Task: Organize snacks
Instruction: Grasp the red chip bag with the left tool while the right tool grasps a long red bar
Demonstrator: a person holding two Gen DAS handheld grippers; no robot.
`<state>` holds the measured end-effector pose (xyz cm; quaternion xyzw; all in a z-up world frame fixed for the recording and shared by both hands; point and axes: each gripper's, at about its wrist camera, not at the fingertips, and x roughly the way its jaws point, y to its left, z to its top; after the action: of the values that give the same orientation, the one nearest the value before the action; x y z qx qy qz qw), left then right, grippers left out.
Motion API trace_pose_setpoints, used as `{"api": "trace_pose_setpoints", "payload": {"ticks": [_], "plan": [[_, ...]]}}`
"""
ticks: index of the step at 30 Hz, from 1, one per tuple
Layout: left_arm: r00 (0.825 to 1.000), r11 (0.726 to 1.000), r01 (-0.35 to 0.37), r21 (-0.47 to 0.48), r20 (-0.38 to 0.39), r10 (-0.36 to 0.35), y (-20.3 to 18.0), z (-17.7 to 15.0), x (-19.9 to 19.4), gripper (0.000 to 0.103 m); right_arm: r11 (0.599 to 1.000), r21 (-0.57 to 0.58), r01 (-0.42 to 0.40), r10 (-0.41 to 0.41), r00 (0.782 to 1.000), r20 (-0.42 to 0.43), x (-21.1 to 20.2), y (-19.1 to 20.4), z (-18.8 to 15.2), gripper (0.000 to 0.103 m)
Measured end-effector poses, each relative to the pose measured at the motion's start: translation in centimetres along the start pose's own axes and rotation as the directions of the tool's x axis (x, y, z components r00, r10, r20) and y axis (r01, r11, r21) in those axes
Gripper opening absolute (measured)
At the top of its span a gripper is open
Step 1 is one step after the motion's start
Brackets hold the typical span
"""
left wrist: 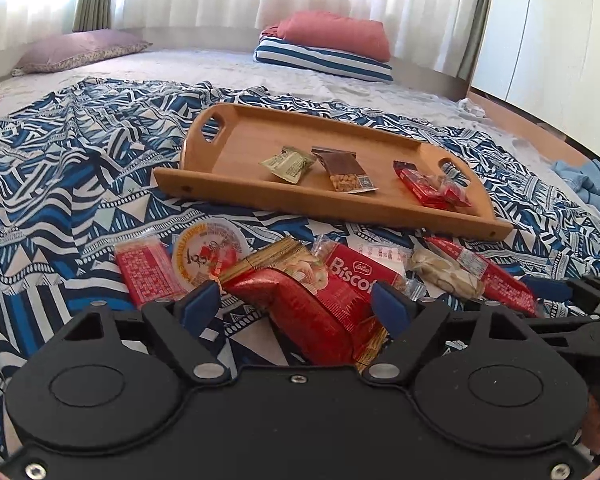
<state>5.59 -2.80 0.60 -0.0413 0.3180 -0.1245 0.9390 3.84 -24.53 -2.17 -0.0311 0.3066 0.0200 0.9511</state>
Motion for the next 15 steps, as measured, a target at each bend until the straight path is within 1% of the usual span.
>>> {"api": "trace_pose_setpoints", "payload": {"ticks": [4, 6, 9, 12, 15], "plan": [[1.0, 1.0, -0.003, -0.004, 0.003, 0.003, -0.2, -0.1, -0.1, 0.078, 1.0, 0.004, -0.018, 0.018, 1.0, -0.002, -0.3, 0.3, 0.1, 0.068], [1.0, 1.0, 0.005, -0.022, 0.002, -0.005, -0.1, -0.1, -0.1, 0.077, 0.999, 0.006, -0.033, 0.033, 0.999, -0.006, -0.4, 0.4, 0.1, 0.058], [1.0, 0.999, 0.021, -0.041, 0.003, -0.021, 0.0, -0.2, -0.2, 0.076, 0.998, 0.018, -0.06, 0.06, 0.998, -0.01, -0.8, 0.5, 0.2, 0.05], [1.0, 0.999, 0.017, -0.038, 0.003, -0.017, 0.0, -0.2, -0.2, 0.076, 0.996, 0.023, -0.081, 0.081, 0.997, -0.013, -1.0, 0.6, 0.4, 0.046], [1.0, 0.999, 0.01, -0.044, -0.008, -0.01, -0.2, -0.2, 0.0, 0.074, 0.998, -0.01, -0.064, 0.064, 0.998, -0.019, -1.0, 1.1, 0.4, 0.046]]}}
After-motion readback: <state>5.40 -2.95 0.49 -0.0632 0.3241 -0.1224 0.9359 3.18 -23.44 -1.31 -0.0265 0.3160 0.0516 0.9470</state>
